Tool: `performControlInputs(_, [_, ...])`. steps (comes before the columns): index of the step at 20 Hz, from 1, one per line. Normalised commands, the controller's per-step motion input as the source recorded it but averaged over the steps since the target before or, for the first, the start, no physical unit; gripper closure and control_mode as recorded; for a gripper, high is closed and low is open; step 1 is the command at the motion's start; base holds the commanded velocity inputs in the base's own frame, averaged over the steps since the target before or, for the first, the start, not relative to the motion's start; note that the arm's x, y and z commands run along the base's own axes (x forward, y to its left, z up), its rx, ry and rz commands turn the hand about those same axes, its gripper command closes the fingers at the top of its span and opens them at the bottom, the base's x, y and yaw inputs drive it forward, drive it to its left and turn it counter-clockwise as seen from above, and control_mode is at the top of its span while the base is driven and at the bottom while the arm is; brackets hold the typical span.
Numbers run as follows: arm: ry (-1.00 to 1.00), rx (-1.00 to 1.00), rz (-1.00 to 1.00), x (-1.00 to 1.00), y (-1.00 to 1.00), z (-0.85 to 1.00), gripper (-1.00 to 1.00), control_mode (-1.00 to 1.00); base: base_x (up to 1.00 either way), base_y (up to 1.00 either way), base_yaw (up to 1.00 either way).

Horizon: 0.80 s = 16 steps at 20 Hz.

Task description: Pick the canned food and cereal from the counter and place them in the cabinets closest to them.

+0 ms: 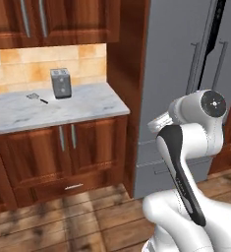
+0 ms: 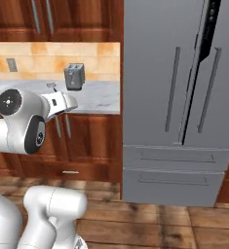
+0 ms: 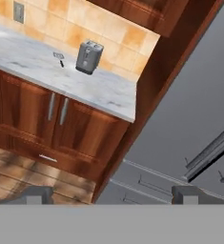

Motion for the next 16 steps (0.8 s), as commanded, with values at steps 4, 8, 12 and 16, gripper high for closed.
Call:
performControlInputs(4, [0.0,0.0,0.0,0.0,0.0,0.0,-1.0,1.0,-0.25,0.94,-0.05])
performControlInputs(8, [0.0,0.0,0.0,0.0,0.0,0.0,-1.0,1.0,-0.24,0.95,-0.05])
performControlInputs(12, [0.0,0.0,0.0,0.0,0.0,0.0,-1.0,1.0,-0.23,0.97,-0.05])
performControlInputs(16, [0.0,0.0,0.0,0.0,0.0,0.0,-1.0,1.0,-0.22,0.93,-0.04])
